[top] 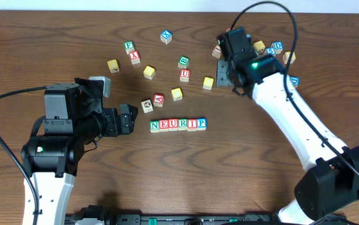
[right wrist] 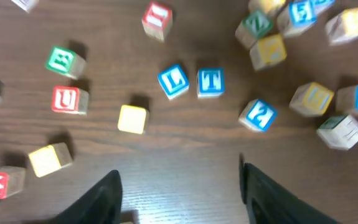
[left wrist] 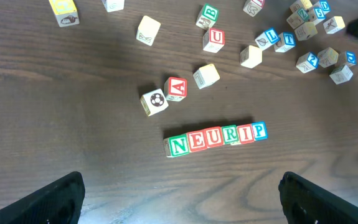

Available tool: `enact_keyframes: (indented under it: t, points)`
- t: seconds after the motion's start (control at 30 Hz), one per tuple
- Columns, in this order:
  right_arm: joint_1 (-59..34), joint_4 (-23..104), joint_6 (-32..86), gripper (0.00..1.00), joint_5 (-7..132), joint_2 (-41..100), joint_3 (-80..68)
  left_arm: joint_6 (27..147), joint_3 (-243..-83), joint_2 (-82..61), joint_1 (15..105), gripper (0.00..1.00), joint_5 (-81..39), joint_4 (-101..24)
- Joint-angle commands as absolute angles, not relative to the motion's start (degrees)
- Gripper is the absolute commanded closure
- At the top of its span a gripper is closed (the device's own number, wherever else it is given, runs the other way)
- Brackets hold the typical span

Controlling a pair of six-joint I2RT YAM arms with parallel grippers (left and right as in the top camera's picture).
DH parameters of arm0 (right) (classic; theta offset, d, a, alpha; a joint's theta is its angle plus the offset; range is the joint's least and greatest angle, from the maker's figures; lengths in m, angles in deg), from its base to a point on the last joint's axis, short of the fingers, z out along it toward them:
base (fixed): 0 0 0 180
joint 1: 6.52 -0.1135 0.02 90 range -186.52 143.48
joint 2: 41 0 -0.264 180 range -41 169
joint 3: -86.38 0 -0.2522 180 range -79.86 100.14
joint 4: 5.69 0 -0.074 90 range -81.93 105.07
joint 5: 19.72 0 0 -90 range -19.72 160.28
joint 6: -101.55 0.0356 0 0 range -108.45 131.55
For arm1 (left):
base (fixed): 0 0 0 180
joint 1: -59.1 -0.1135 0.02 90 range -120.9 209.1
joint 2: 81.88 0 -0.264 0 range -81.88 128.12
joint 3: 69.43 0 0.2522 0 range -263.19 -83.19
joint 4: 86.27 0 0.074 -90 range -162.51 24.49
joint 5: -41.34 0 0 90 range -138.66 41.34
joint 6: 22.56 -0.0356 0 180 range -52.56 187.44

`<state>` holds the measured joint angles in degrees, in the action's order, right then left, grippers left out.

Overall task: Spell out NEURIPS
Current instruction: 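Lift the right gripper and move it to the back-right blocks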

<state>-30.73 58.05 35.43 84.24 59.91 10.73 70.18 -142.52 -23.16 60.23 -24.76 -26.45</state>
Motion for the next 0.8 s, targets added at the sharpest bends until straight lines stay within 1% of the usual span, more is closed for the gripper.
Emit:
enact_keyframes:
  t: [0.0, 0.17, 0.43, 0.6, 0.77]
  points:
    - [-28.91, 59.36, 33.46, 0.41, 84.30, 60.39, 14.51, 69.61, -143.31, -23.53, 59.88, 0.02, -24.26, -26.47]
    - [-23.95, 62.90, 31.17, 0.36, 78.84, 60.39, 17.00, 69.59, -143.31, -23.53, 59.88, 0.02, -24.26, -26.45]
    - [-13.57, 65.35, 27.78, 0.35, 72.46, 60.39, 17.83, 69.61, -143.31, -23.53, 59.88, 0.02, -24.24, -26.47]
    - [-10.58, 67.03, 27.10, 0.35, 72.74, 60.39, 18.01, 69.61, -143.31, -23.53, 59.88, 0.02, -24.26, -26.47]
    - [-9.94, 69.65, 26.44, 0.33, 74.32, 60.39, 18.01, 69.61, -143.31, -23.53, 59.88, 0.02, -24.24, -26.47]
